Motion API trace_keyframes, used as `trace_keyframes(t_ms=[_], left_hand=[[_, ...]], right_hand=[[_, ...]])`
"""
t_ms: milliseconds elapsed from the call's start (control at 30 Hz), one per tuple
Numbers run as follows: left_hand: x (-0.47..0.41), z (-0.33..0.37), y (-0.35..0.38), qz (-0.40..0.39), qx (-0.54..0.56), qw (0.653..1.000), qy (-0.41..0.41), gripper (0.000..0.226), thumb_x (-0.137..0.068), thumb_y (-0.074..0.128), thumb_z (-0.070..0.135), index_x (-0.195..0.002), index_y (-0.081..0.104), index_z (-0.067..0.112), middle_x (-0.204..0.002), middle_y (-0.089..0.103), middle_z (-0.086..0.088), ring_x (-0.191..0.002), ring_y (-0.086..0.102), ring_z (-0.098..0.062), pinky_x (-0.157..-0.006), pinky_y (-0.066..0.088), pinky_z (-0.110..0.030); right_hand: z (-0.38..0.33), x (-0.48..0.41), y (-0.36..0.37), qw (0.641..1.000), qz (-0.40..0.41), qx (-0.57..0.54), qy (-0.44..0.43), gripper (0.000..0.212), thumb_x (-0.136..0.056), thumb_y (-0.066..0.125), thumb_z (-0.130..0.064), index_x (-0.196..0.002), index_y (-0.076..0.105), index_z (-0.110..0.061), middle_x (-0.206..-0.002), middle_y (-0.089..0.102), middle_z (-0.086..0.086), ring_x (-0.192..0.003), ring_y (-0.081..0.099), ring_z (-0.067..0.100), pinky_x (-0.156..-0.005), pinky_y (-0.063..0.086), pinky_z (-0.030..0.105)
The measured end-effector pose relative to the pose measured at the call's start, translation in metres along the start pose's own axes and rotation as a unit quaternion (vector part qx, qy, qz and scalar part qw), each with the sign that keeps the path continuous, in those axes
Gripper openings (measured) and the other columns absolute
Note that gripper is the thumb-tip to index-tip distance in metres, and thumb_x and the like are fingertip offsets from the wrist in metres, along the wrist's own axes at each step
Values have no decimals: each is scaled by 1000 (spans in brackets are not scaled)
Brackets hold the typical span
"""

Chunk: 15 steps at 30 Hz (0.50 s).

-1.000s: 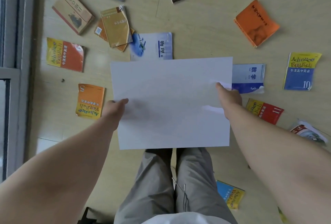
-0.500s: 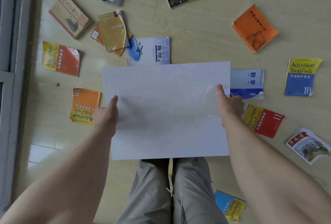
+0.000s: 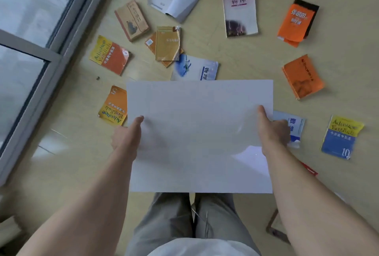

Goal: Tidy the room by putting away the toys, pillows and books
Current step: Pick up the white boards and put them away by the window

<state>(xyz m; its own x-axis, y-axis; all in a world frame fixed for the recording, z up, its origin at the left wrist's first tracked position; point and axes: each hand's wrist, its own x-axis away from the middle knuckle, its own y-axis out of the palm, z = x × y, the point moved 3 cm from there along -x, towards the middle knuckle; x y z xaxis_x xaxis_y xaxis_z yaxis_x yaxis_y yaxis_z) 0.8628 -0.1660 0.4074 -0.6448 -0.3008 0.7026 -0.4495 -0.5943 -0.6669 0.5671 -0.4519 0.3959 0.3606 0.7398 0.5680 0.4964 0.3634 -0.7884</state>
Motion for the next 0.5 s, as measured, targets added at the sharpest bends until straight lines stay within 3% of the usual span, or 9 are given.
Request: trace_keyframes(t_ms=[167, 300, 400, 500], left_hand=[[34, -13, -62, 40, 27, 999, -23, 70, -59, 60, 72, -92, 61, 11, -110, 64, -15, -105, 61, -39, -88, 55, -50], [58, -38, -114, 73, 36, 995, -57, 86, -57, 52, 76, -108, 66, 9, -113, 65, -15, -104, 61, -40, -90, 54, -50], [74, -56, -151, 102, 68, 990, -72, 83, -66, 55, 75, -116, 68, 10, -118, 65, -16, -108, 60, -41, -90, 53, -46], [85, -86, -189, 117, 105, 982, -99, 86, -60, 57, 76, -116, 70, 12, -115, 67, -15, -106, 62, -41, -91, 56, -47]], right_hand=[[-41, 41, -31, 999, -18, 32, -39, 93, -74, 57, -77, -130, 52, -4, -135, 56, 18, -123, 52, 43, -100, 48, 50], [-61, 85, -47, 994, -36, 58, -87, 91, -78, 59, -75, -131, 52, -2, -136, 56, 20, -125, 51, 44, -99, 47, 51], [-78, 124, -51, 990, -51, 53, -118, 94, -72, 61, -77, -129, 55, -2, -134, 58, 20, -125, 50, 44, -100, 49, 54], [-94, 166, -47, 981, -76, 53, -169, 100, -62, 60, -82, -124, 59, -4, -129, 62, 19, -120, 55, 44, -96, 52, 53]])
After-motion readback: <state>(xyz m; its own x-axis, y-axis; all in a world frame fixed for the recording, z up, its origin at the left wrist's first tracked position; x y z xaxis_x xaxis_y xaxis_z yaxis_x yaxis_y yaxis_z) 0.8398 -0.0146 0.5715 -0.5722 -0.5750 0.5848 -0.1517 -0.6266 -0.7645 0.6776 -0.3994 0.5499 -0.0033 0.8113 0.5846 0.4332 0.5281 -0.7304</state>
